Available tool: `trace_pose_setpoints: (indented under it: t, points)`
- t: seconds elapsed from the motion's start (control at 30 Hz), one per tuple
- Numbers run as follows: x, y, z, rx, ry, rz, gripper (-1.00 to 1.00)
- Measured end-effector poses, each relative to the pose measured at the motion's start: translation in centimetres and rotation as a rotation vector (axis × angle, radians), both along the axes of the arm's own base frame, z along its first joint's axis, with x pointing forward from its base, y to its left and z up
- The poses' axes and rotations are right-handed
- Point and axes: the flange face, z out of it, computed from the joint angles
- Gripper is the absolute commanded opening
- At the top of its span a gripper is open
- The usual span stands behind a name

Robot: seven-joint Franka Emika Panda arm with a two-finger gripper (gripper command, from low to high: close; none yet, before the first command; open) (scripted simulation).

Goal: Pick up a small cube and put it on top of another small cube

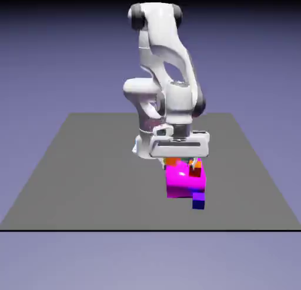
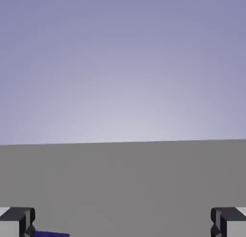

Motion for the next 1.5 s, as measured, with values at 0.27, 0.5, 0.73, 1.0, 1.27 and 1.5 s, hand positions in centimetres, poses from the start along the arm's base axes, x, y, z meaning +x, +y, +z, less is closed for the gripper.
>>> trace_pose_setpoints:
  t: [0.27, 0.5, 0.73, 1.0, 1.27, 1.5]
  points:
    - [-1.1, 6.5, -8.7, 0.017, 0.302, -0.060, 0.00]
    - [-2.0, 6.9, -16.0, 0.018, 0.317, -0.063, -1.00]
    - [-1.1, 6.8, -8.9, 0.019, 0.318, -0.068, -1.00]
    - [-2.8, 4.3, -1.4, 0.033, 0.357, -0.247, -1.00]
    - [-7.1, 2.6, 5.8, 0.145, 0.382, -0.342, -1.00]
    - [-12.7, -0.9, 7.5, 0.120, 0.345, -0.343, -1.00]
